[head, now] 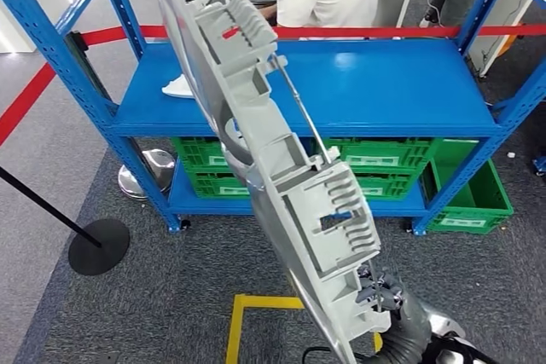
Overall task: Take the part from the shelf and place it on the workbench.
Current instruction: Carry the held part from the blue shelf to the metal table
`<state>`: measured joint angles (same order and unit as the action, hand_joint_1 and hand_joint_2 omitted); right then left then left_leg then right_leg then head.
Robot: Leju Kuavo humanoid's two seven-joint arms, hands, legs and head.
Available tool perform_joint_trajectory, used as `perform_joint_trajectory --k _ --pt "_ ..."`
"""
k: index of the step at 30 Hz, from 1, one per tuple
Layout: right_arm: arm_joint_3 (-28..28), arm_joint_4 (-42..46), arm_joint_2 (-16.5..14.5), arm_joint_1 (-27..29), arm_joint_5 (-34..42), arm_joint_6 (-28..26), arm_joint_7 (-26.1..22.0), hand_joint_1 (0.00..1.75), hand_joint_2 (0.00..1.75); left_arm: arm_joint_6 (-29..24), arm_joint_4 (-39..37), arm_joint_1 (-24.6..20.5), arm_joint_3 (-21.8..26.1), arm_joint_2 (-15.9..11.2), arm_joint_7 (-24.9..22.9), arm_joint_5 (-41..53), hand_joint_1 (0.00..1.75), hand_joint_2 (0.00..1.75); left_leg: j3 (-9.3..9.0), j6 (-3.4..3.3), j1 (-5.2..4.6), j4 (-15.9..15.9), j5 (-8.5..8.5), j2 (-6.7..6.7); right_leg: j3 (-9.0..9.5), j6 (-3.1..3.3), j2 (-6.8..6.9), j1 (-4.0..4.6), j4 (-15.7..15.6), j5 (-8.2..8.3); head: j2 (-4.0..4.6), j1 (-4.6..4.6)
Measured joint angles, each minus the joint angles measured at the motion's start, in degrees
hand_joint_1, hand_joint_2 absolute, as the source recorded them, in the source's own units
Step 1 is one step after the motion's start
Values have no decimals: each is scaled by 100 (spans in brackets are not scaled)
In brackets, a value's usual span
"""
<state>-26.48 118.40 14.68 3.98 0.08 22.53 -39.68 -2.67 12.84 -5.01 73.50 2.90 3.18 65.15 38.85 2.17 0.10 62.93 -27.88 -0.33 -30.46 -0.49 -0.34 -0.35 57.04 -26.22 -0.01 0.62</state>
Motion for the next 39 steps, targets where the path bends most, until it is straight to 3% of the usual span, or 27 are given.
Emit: perform_joint_trajectory --k 1,2,3,4,6,8,9,12,14,16,17,18,19,20,22,24,25,27,28,29,31,32,33,34,35,37,39 --pt "27 2 10 13 6 -13 -2 175 175 -8 -1 0 0 9 -20 7 0 0 110 14 2 396 -266 0 -85 8 2 1 4 66 1 -10" --pt "56 3 16 26 8 -27 -2 175 175 -16 -1 1 0 14 -26 13 0 0 184 24 2 744 -420 0 -169 6 2 2 8 128 1 -14" --pt "87 4 20 38 4 -43 -2 175 175 -22 -1 2 0 19 -26 15 0 0 185 27 2 954 -429 0 -251 -1 3 3 11 189 1 -17" --pt "116 7 21 46 -5 -56 -2 175 175 -26 -1 2 0 23 -23 16 0 0 91 23 3 967 -320 0 -329 -12 3 3 14 248 1 -17" --pt "157 25 22 50 -38 -72 -2 175 175 -28 -1 -2 0 28 0 16 0 0 -390 0 3 431 -17 0 -459 -39 2 1 20 360 1 -19" --pt "191 69 22 46 -83 -75 -2 175 175 -28 -1 -23 0 27 43 15 0 0 -955 -47 -5 -372 15 -4 -545 -83 2 18 37 457 0 -22" --pt "207 91 22 41 -104 -75 -3 175 175 -28 -1 -34 0 26 66 15 0 0 -1110 -76 -13 -626 -29 -8 -570 -112 3 25 38 507 -1 -23" --pt "228 117 22 38 -159 -79 -8 175 175 -25 -1 -30 0 27 126 15 0 0 -1091 -197 -24 -764 15 -1 -625 -210 3 14 26 588 -2 -21" --pt "232 122 22 51 -197 -93 -8 175 175 -19 -1 -19 0 26 146 16 0 0 -992 -280 -9 -771 128 19 -750 -266 2 3 303 258 -1 2" --pt "233 134 22 55 -245 -116 -8 175 175 -7 -1 -19 0 16 170 16 0 0 -848 -322 -11 -765 253 26 -951 -303 5 -1 1016 -320 -1 31" --pt "233 144 22 55 -268 -131 -8 175 175 3 -1 -19 0 9 186 16 0 0 -766 -326 -14 -761 318 26 -1023 -314 4 -1 1394 -509 -2 35" --pt "232 154 22 57 -288 -149 -8 175 175 12 -1 -18 0 4 202 16 0 0 -685 -325 -18 -757 382 26 -1028 -317 4 -1 1641 -562 -2 37" --pt "232 168 22 57 -302 -167 -8 175 175 19 -1 -17 0 -1 217 16 0 0 -607 -318 -20 -753 442 26 -944 -314 4 0 1698 -486 -2 39" --pt "231 186 22 57 -309 -182 -8 175 175 24 -1 -17 0 -3 227 19 0 0 -533 -307 -21 -750 495 24 -751 -305 4 0 1531 -325 -2 39" --pt "230 238 22 45 -324 -206 -7 175 175 28 -1 -16 0 -7 247 23 0 0 -414 -262 -27 -743 595 20 -130 -268 3 5 721 -136 -2 43" --pt "226 306 23 36 -348 -236 -7 175 175 34 -1 -15 0 -22 271 26 0 0 -363 -204 -33 -737 694 21 295 -225 -4 20 49 -195 -2 37" --pt "224 340 26 34 -356 -253 -7 175 175 37 -1 -16 0 -34 286 28 0 0 -353 -172 -31 -736 743 24 344 -198 -14 32 -77 -240 -3 37" --pt "220 403 31 36 -345 -278 -10 175 175 44 -1 -12 0 -65 315 37 0 0 -334 -103 -15 -737 793 28 255 -122 -31 32 -90 -171 -2 45" --pt "217 428 33 35 -336 -284 -11 175 175 46 -1 -8 -1 -73 324 42 0 0 -298 -67 -11 -686 705 28 212 -75 -41 25 -87 -116 -2 42" --pt "214 452 33 35 -327 -289 -11 175 175 47 -1 -3 -1 -81 329 46 0 0 -235 -36 -9 -536 507 27 157 -36 -52 14 -95 -47 0 29" --pt "210 484 33 41 -319 -292 -12 175 175 49 -1 -3 -3 -95 338 51 0 0 -28 7 -4 111 -97 27 2 2 -99 7 -91 100 1 1" --pt "208 493 33 44 -315 -292 -12 175 175 49 -1 -7 -4 -103 345 51 0 0 68 19 -3 508 -327 27 -92 1 -129 7 -85 171 1 -11" --pt "205 496 33 45 -315 -292 -12 175 175 49 -1 -10 -5 -110 353 51 0 0 112 23 -3 812 -424 26 -184 -3 -163 7 -79 241 1 -15" --pt "200 497 33 43 -319 -292 -11 175 175 50 0 -12 -6 -115 362 51 0 0 71 20 -4 945 -379 26 -278 -7 -188 7 -74 310 1 -20" --pt "191 498 33 39 -325 -293 -11 175 175 54 0 -15 -7 -120 372 51 0 0 -70 11 -3 872 -237 25 -369 -12 -211 7 -69 378 1 -25" --pt "164 503 33 30 -357 -308 -10 175 175 60 0 -36 -9 -131 393 51 0 0 -613 -12 -5 211 10 6 -526 -39 -251 10 -51 504 1 -35" --pt "129 515 34 15 -403 -348 -10 175 175 62 -1 -78 -11 -143 412 53 0 0 -1109 -63 -13 -550 -32 -30 -623 -94 -280 22 -33 615 0 -43"
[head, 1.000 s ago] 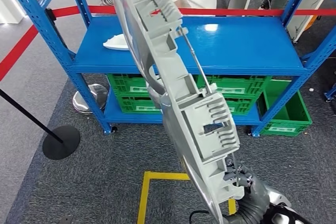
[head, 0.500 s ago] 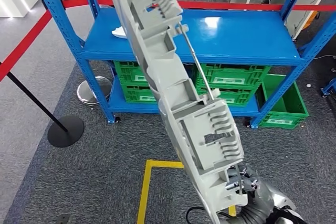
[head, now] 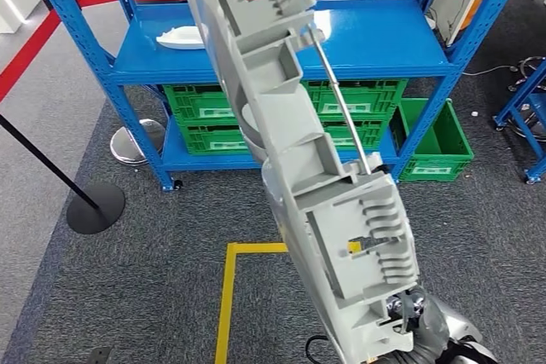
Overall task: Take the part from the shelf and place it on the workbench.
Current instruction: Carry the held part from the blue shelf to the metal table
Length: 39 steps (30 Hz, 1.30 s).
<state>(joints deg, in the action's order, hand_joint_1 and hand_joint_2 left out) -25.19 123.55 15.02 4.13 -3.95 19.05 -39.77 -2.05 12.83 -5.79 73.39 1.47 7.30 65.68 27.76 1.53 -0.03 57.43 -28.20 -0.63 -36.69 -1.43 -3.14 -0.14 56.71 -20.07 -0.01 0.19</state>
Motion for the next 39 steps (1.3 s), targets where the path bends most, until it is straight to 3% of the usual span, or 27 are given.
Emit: perform_joint_trajectory --k 1,3,4,6,8,9,10,11,13,15,16,17,19,20,23,24,25,26,28,30,31,32,34,35,36,38,39 --pt "-22 7 1 -9 -19 -22 0 175 175 0 0 -16 -1 -4 5 3 0 0 -105 -35 -11 -199 -48 -14 -26 -35 -5 1 -4 57 -1 -4" --pt "-62 13 3 -18 -43 -45 -1 175 175 0 0 -16 -2 -4 9 12 0 0 -52 -120 -16 -251 5 -1 -63 -101 -3 -10 -25 150 -1 -5" --pt "-80 14 6 -17 -48 -50 -2 175 175 0 0 -10 -2 -4 9 14 0 0 -3 -166 -12 -248 58 16 -105 -130 33 -15 14 87 -1 -4" --pt "-111 14 14 -18 -56 -51 -2 175 175 0 0 3 -2 -4 9 16 0 0 118 -239 3 -253 184 53 -250 -174 153 -21 395 -348 0 19" --pt "-141 14 20 -25 -57 -51 -1 175 175 0 0 14 -2 -9 9 17 0 0 273 -264 -1 -246 315 79 -436 -212 245 -24 1170 -915 1 40" --pt "-155 14 22 -26 -57 -52 -1 175 175 0 0 19 -2 -10 9 17 0 0 361 -262 -3 -240 384 94 -476 -225 259 -24 1515 -1046 1 41" --pt "-167 14 24 -26 -56 -54 -1 175 175 0 0 21 -2 -12 9 17 0 0 450 -256 -4 -233 452 108 -439 -230 263 -24 1711 -1043 1 41" --pt "-177 14 26 -29 -54 -57 -1 175 175 0 0 23 -2 -13 9 17 0 0 538 -245 -6 -223 515 118 -303 -228 264 -23 1704 -926 1 42" --pt "-196 17 30 -53 -44 -65 -1 175 175 0 0 22 -2 -14 9 21 0 0 689 -211 -7 -196 629 129 242 -202 278 -21 1118 -703 1 42" --pt "-214 35 33 -99 -23 -72 2 175 175 -1 0 26 -3 -19 9 29 0 0 778 -157 -19 -175 738 133 826 -163 303 -3 279 -794 0 35" --pt "-220 47 38 -121 -3 -73 2 175 175 -1 1 27 -3 -25 9 32 0 0 799 -124 -21 -173 795 134 976 -137 311 10 21 -879 0 36" --pt "-225 57 42 -137 25 -72 1 175 175 -1 1 33 -4 -30 8 36 0 0 812 -90 -20 -181 848 135 1005 -104 309 24 -76 -896 0 39" --pt "-229 64 50 -159 85 -65 -1 175 175 -1 1 51 -4 -43 7 44 0 0 860 -17 -5 -176 872 128 901 -12 308 12 -65 -795 1 50" --pt "-230 64 54 -169 112 -55 -1 175 175 -1 0 64 -5 -49 5 49 0 0 911 22 -1 -89 727 119 839 37 306 3 -72 -722 1 44" --pt "-219 64 61 -186 167 2 -1 175 175 6 0 79 -6 -73 5 58 0 0 1151 115 15 773 -159 100 579 108 290 -8 -71 -482 1 -10" --pt "-209 64 61 -189 173 33 -1 175 175 15 0 74 -7 -77 14 59 0 0 1206 135 20 1127 -334 99 479 107 285 -9 -63 -408 1 -22" --pt "-198 64 61 -196 174 64 -1 175 175 24 0 69 -7 -78 26 58 0 0 1205 148 24 1374 -360 99 379 101 284 -9 -52 -335 1 -26" --pt "-190 64 61 -206 169 93 -1 175 175 33 0 65 -7 -77 43 52 0 0 1132 156 30 1459 -259 98 281 93 282 -11 -40 -265 1 -28" --pt "-184 64 61 -230 158 141 -1 175 175 44 0 52 -7 -75 78 20 0 0 709 159 48 1055 47 93 105 59 272 -18 -13 -135 1 -30" --pt "-178 72 61 -245 164 170 -1 175 175 54 0 30 -6 -67 101 -16 0 0 114 126 55 228 38 62 -20 -1 264 -12 19 -24 1 -35" --pt "-174 76 61 -248 173 179 -1 175 175 58 0 21 -6 -60 105 -29 0 0 -73 90 51 -76 -36 44 -56 -33 265 -7 22 35 1 -36" --pt "-170 80 61 -247 187 186 -1 175 175 61 0 17 -5 -52 104 -36 0 0 -154 42 37 -244 -93 31 -80 -65 266 -8 11 97 0 -37" --pt "-157 81 61 -215 221 209 -2 175 175 57 0 30 -3 -32 89 -53 0 0 -82 -65 26 -273 -35 46 -116 -130 263 -22 -15 180 0 -35" --pt "-149 82 61 -188 237 220 -2 175 175 52 0 40 -1 -22 77 -64 0 0 -31 -119 28 -270 21 61 -159 -160 263 -31 49 83 0 -26" --pt "-140 84 61 -163 247 227 -1 175 175 48 0 47 0 -13 64 -74 0 0 29 -163 35 -275 86 77 -229 -186 264 -36 231 -130 1 -12" --pt "-132 86 61 -136 253 233 0 175 175 43 0 51 1 -8 51 -84 0 0 171 -215 34 -272 217 93 -419 -224 271 -41 937 -748 1 17" --pt "-130 86 61 -128 254 234 0 175 175 43 0 51 1 -6 50 -84 0 0 253 -219 28 -267 284 97 -490 -237 272 -41 1340 -968 1 22"
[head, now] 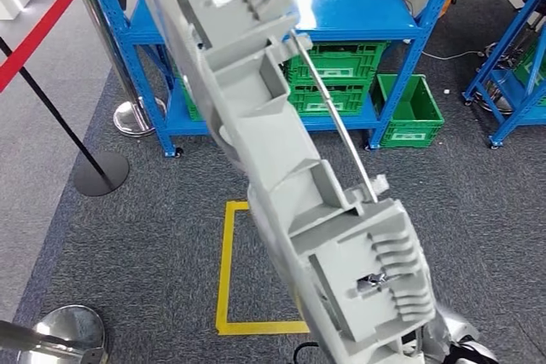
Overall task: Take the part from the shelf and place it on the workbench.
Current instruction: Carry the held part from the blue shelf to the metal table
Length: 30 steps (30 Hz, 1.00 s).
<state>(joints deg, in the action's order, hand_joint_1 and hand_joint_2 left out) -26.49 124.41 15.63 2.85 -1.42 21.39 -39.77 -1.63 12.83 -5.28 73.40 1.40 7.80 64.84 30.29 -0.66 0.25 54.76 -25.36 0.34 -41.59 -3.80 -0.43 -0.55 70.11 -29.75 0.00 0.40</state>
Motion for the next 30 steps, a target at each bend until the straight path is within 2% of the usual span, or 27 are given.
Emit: perform_joint_trajectory --k 1,2,3,4,5,6,7,8,10,11,12,13,14,15,16,17,18,19,20,22,23,25,26,27,28,30 --pt "1 0 0 10 1 2 -1 175 175 -1 0 0 1 2 -1 -1 0 0 85 0 -6 8 66 3 -10 -5 0 0 290 -80 0 1" --pt "2 1 0 19 0 3 -1 175 175 -1 0 1 1 5 -5 -1 0 0 173 5 -10 19 130 5 66 -2 0 1 400 -27 0 3" --pt "3 3 0 25 -2 3 -1 175 175 0 0 1 2 9 -14 -1 0 0 259 16 -13 32 189 7 243 6 0 1 298 112 0 3" --pt "3 7 0 29 -7 3 -1 175 175 1 0 1 2 15 -26 -1 0 0 339 31 -14 46 245 7 516 18 2 1 5 252 0 4" --pt "4 13 -1 30 -15 2 0 175 175 1 0 3 2 20 -41 -1 0 0 407 54 -19 60 296 7 835 30 7 4 -412 284 -1 6" --pt "5 24 -1 32 -24 1 1 175 175 -1 0 8 2 25 -58 0 0 0 459 81 -27 73 346 6 1137 45 9 10 -844 241 -1 5" --pt "6 35 -2 42 -35 -3 1 175 175 -4 0 13 2 27 -78 4 0 0 490 108 -33 77 399 4 1329 58 10 17 -1161 173 -1 3" --pt "9 47 -2 60 -50 -8 1 175 175 -8 0 18 1 30 -105 18 0 0 512 140 -35 76 454 3 1417 76 8 29 -1344 105 -2 6" --pt "13 63 -2 113 -85 -21 -1 175 175 -18 0 33 1 37 -166 52 0 0 553 207 -25 70 534 -1 1354 150 7 32 -1383 161 -1 10" --pt "15 67 -2 134 -106 -27 -1 175 175 -21 -1 45 1 48 -193 71 0 0 598 245 -20 119 461 -6 1307 204 9 26 -1383 210 -1 10" --pt "16 69 -2 151 -126 -37 -1 175 175 -24 -1 57 1 63 -209 85 0 0 662 280 -17 259 282 -10 1249 258 14 15 -1387 273 0 -5" --pt "16 70 -2 165 -150 -49 -1 175 175 -25 -2 64 0 79 -218 95 0 0 754 310 -12 519 9 -14 1184 297 17 6 -1392 341 0 -18" --pt "14 71 -2 181 -174 -65 -1 175 175 -23 -2 68 -1 96 -222 104 0 0 859 334 -11 884 -300 -14 1100 319 16 9 -1389 407 0 -38" --pt "9 71 -2 195 -195 -85 -1 175 175 -23 -2 66 -1 107 -222 108 0 0 953 350 -7 1272 -538 -14 1017 326 15 11 -1385 472 0 -51" --pt "2 71 -2 207 -212 -103 0 175 175 -23 -2 64 -1 113 -221 108 0 0 1003 359 -7 1585 -658 -14 934 324 15 13 -1381 533 0 -57" --pt "-6 70 -2 213 -220 -118 1 175 175 -24 -2 63 -1 120 -220 108 0 0 978 361 -7 1743 -644 -14 852 319 15 15 -1376 592 0 -61" --pt "-13 70 -2 216 -225 -130 1 175 175 -25 -2 63 -1 125 -218 108 0 0 857 355 -7 1699 -520 -14 774 312 13 15 -1369 648 0 -62" --pt "-17 70 -2 217 -225 -138 2 175 175 -25 -2 61 -1 130 -215 108 0 0 640 341 -7 1464 -355 -15 700 302 10 15 -1361 705 0 -62" --pt "-19 71 -2 217 -224 -143 2 175 175 -24 -2 56 -1 133 -204 108 0 0 346 319 -8 1088 -235 -21 636 288 6 16 -1353 758 0 -62" --pt "-20 73 -2 204 -224 -144 2 175 175 -8 -2 38 -1 133 -155 115 0 0 -189 261 -18 273 -219 -36 537 242 3 30 -1338 864 0 -59" --pt "-20 74 -2 191 -226 -142 2 175 175 3 -2 30 -2 131 -124 123 0 0 -320 227 -29 29 -266 -44 502 211 5 31 -1345 925 0 -57" --pt "-18 74 -2 164 -216 -124 2 175 175 16 -2 28 -4 123 -79 137 0 0 -321 147 -39 -111 -253 -39 455 145 5 23 -1382 1036 0 -58" --pt "-14 74 -2 156 -204 -108 2 175 175 15 -2 31 -4 119 -63 138 0 0 -278 103 -36 -114 -202 -30 421 114 4 16 -1372 1010 0 -58" --pt "-11 74 -2 152 -189 -94 2 175 175 14 -2 32 -3 112 -51 133 0 0 -236 58 -28 -123 -146 -19 372 88 4 13 -1271 880 0 -49" --pt "-8 74 -2 151 -175 -85 2 175 175 13 -2 31 -3 108 -43 129 0 0 -186 23 -17 -132 -89 -9 296 66 5 11 -1042 644 0 -34" --pt "-7 73 -2 151 -154 -78 3 175 175 13 -2 28 -3 92 -39 124 0 0 -69 -12 -20 -125 19 -1 115 29 8 4 -266 72 0 -4"
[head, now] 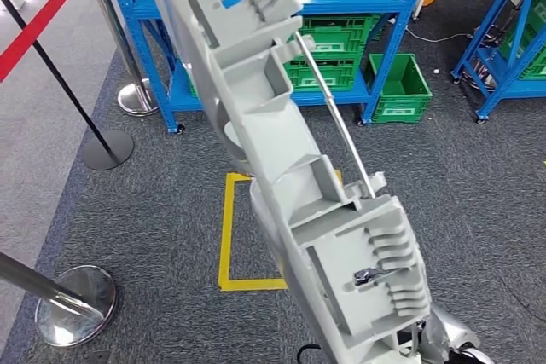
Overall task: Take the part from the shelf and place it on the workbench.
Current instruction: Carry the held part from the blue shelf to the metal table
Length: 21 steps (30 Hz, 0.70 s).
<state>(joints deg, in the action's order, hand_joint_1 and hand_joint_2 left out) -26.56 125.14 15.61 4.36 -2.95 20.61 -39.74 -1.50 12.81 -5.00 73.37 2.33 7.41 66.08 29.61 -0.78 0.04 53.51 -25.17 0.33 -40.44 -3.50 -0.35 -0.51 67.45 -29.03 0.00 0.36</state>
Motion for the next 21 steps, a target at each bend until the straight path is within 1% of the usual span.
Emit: perform_joint_trajectory --k 1,2,3,4,5,6,7,8,9,10,11,12,13,14,15,16,17,18,19,20,21 --pt "-1 -1 0 -1 7 4 1 175 175 2 0 0 0 -4 0 7 0 0 66 0 -1 5 54 2 -56 -14 0 -1 364 -172 0 5" --pt "-2 -1 0 -5 11 14 1 175 175 4 0 0 -1 -8 -1 22 0 0 137 4 -2 13 109 4 -41 -24 0 -2 576 -212 0 8" --pt "-5 -1 0 -15 14 26 1 175 175 9 0 0 -2 -8 -2 44 0 0 208 14 -1 22 161 5 70 -28 1 -5 579 -130 0 9" --pt "-11 -1 0 -29 19 43 1 175 175 13 0 1 -4 -5 -4 72 0 0 281 29 1 34 213 6 285 -29 2 -8 373 18 0 10" --pt "-22 -1 -1 -47 25 60 2 175 175 18 0 1 -9 -3 -7 97 0 0 348 53 3 52 261 4 582 -29 3 -13 10 133 0 12" --pt "-36 -1 -5 -65 29 74 3 175 175 19 0 1 -16 -3 -9 117 0 0 409 81 -1 77 304 1 900 -24 2 -11 -425 168 0 18" --pt "-55 -3 -15 -75 28 84 5 175 175 15 0 2 -25 -8 -12 137 0 0 461 112 -7 102 349 -1 1148 -9 -1 -7 -793 140 0 18" --pt "-81 -9 -31 -75 24 87 6 175 175 8 0 3 -34 -15 -15 153 0 0 501 143 -13 122 395 -3 1288 8 -4 3 -1032 80 0 20" --pt "-111 -17 -50 -64 17 85 7 175 175 -1 0 5 -41 -22 -16 164 0 0 536 174 -17 132 444 -5 1319 37 -8 17 -1130 45 0 19" --pt "-142 -28 -71 -47 10 80 7 175 175 -8 0 11 -46 -26 -17 172 0 0 566 206 -15 134 492 -5 1257 81 -8 19 -1125 63 0 15" --pt "-169 -39 -88 -33 2 75 7 175 175 -11 0 15 -49 -29 -17 174 0 0 604 239 -7 150 473 -8 1197 129 -4 18 -1108 108 0 13" --pt "-191 -47 -104 -24 -13 69 7 175 175 -11 0 21 -51 -31 -18 175 0 0 657 275 0 233 350 -10 1132 189 1 13 -1097 161 0 4" --pt "-210 -54 -118 -16 -30 59 6 175 175 -10 0 24 -52 -34 -18 175 0 0 733 307 4 426 120 -12 1060 240 6 4 -1098 225 0 -7" --pt "-230 -59 -130 -9 -49 38 5 175 175 -9 0 21 -54 -39 -13 175 0 0 831 334 9 738 -190 -13 994 275 8 3 -1096 291 0 -22" --pt "-249 -62 -139 0 -66 11 5 175 175 -7 0 17 -55 -45 -6 175 0 0 933 353 9 1135 -489 -14 907 294 8 6 -1094 360 0 -34" --pt "-267 -64 -143 7 -78 -21 5 175 175 -3 0 12 -56 -51 3 174 0 0 1012 362 9 1513 -690 -14 819 298 8 11 -1091 428 0 -43" --pt "-281 -66 -144 11 -89 -60 6 175 175 2 0 8 -56 -55 13 172 0 0 1031 362 8 1779 -748 -14 730 298 8 16 -1088 497 0 -47" --pt "-290 -66 -144 12 -100 -101 6 175 175 7 0 5 -57 -56 18 171 0 0 967 354 8 1872 -665 -14 638 296 7 21 -1084 568 0 -50" --pt "-296 -62 -144 12 -113 -144 6 175 175 11 0 2 -57 -59 21 170 0 0 806 337 7 1769 -497 -14 546 293 3 26 -1081 640 0 -52" --pt "-299 -55 -144 12 -125 -184 6 175 175 15 0 -6 -57 -64 24 170 0 0 556 314 5 1502 -342 -16 462 285 -3 29 -1076 712 0 -52" --pt "-301 -43 -144 12 -136 -215 6 175 175 17 0 -17 -57 -70 24 170 0 0 230 287 -1 1124 -268 -19 392 271 -8 37 -1072 776 0 -54"
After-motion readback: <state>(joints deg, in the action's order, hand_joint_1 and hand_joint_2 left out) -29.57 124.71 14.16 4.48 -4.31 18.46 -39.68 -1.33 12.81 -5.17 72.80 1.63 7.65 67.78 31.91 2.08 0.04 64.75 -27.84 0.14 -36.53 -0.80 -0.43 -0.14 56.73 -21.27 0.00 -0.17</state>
